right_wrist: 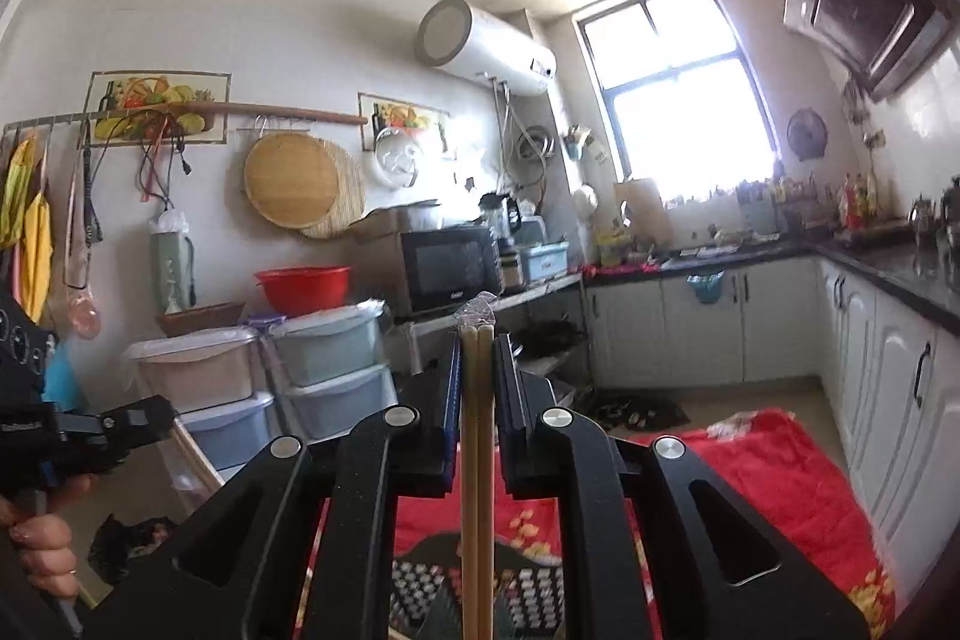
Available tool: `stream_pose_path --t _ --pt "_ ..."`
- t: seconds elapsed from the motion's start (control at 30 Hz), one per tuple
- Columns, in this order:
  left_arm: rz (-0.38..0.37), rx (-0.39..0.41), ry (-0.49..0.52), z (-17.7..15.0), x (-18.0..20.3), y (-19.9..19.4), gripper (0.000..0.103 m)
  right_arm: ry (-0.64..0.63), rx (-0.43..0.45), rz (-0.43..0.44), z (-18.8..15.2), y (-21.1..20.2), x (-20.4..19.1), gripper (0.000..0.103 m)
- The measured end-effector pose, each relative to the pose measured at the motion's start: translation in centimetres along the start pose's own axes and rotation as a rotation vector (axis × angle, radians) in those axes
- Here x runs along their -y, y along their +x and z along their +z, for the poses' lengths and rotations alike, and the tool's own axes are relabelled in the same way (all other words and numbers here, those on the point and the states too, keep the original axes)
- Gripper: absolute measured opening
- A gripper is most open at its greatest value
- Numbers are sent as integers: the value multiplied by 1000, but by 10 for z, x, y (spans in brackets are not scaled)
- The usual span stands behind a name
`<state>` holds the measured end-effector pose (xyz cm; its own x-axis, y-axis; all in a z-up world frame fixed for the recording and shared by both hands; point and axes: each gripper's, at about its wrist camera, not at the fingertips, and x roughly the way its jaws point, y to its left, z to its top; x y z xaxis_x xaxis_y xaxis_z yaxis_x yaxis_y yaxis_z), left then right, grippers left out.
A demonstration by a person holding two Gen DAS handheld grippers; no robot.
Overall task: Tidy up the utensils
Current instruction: 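Lift the held chopsticks with both tools and carry them above the caddy, then lower the chopsticks into the caddy and open both tools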
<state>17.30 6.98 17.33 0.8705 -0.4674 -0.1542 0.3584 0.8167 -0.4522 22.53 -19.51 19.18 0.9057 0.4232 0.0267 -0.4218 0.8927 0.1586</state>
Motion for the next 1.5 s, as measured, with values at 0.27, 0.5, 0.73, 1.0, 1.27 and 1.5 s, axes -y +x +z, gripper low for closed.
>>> stream_pose_path --t 0.27,0.5,0.73,1.0,1.27,1.5 --pt "31 37 15 15 6 9 2 -27 55 -10 15 24 0 10" --pt "82 58 28 22 4 18 2 -48 71 -25 13 39 3 10" --pt "123 63 30 13 -4 26 2 -28 83 -43 0 52 9 10" --pt "149 66 27 -3 -9 36 2 -16 113 -80 -16 61 12 10" --pt "166 37 32 -17 -11 51 2 -33 110 -125 -33 72 14 10" --pt "173 3 29 -28 -17 61 2 -34 97 -165 -51 82 17 10"
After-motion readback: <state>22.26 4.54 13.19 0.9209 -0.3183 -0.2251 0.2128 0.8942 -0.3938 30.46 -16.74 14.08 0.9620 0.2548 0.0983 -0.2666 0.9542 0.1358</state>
